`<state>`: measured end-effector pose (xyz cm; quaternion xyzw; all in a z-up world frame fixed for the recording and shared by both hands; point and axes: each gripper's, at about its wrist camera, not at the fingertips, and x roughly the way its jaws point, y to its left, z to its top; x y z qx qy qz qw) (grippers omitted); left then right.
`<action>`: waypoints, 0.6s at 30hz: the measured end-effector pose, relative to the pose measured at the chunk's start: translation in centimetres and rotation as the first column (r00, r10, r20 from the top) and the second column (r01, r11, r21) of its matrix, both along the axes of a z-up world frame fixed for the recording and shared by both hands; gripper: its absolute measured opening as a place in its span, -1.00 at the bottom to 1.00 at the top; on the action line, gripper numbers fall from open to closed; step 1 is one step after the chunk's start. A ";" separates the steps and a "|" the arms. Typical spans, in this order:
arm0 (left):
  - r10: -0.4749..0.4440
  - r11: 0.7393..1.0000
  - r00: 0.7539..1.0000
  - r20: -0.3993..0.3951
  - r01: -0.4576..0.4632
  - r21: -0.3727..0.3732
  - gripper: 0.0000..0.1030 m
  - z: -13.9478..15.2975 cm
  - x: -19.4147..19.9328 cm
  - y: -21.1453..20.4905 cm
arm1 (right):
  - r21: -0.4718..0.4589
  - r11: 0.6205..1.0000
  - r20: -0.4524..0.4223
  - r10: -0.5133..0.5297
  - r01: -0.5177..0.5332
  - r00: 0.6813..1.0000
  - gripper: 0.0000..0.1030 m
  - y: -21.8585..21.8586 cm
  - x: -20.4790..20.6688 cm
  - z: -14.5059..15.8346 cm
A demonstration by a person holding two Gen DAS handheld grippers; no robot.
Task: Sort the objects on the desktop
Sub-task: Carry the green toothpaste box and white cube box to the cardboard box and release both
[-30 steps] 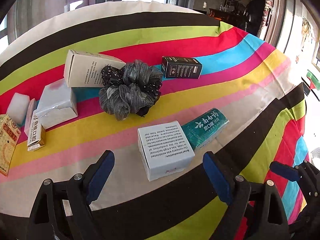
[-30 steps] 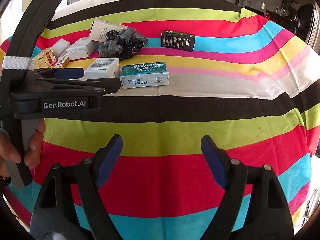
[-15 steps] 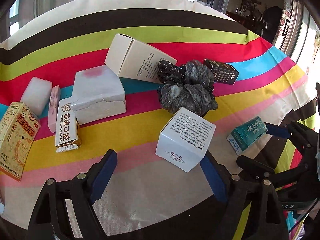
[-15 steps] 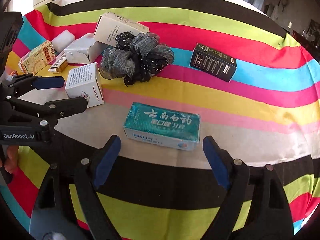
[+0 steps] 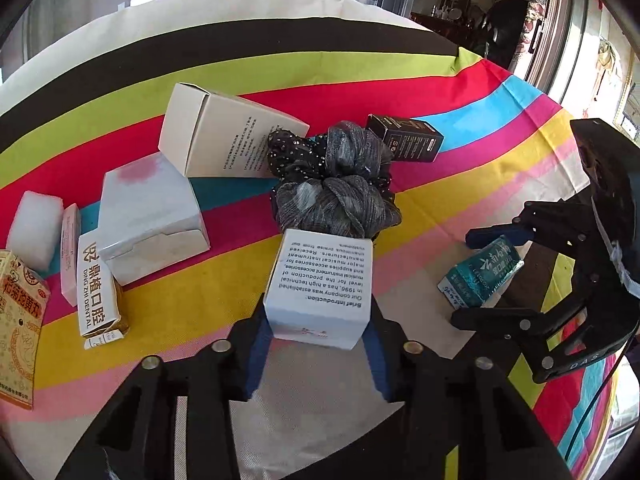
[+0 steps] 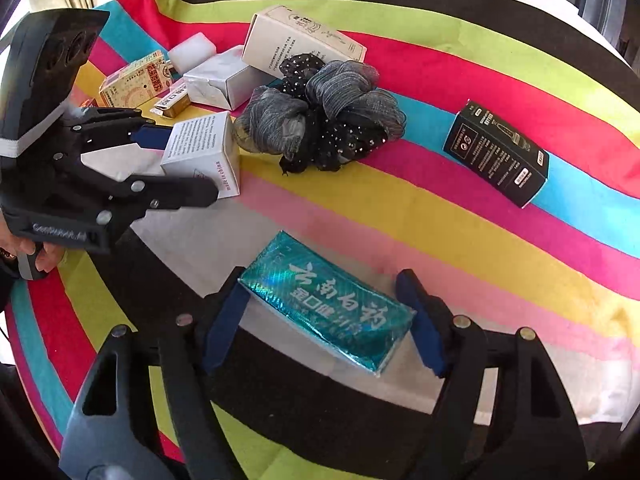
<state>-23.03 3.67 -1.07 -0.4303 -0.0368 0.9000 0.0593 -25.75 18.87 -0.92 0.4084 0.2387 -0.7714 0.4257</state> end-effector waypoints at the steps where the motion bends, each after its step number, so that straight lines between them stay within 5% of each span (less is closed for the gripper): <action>1: -0.005 1.000 1.000 -0.001 0.005 -0.015 -0.17 0.0 0.3 0.3 | -0.004 1.000 -0.029 -0.005 0.005 1.000 0.48 0.2 1.3 0.1; 5: -0.038 0.998 0.999 -0.009 0.037 -0.044 -0.17 0.0 1.8 1.7 | -0.001 0.998 -0.120 -0.070 0.070 0.990 0.48 0.7 6.6 0.6; 9: -0.045 0.995 0.999 -0.008 0.044 -0.085 -0.17 0.4 3.9 3.8 | -0.023 0.981 -0.087 -0.196 0.195 0.977 0.48 2.0 9.8 0.9; 18: -0.052 0.996 0.996 -0.070 0.047 -0.070 -0.16 1.8 11.6 7.0 | -0.096 0.949 -0.048 -0.306 0.301 0.951 0.48 5.2 15.2 1.5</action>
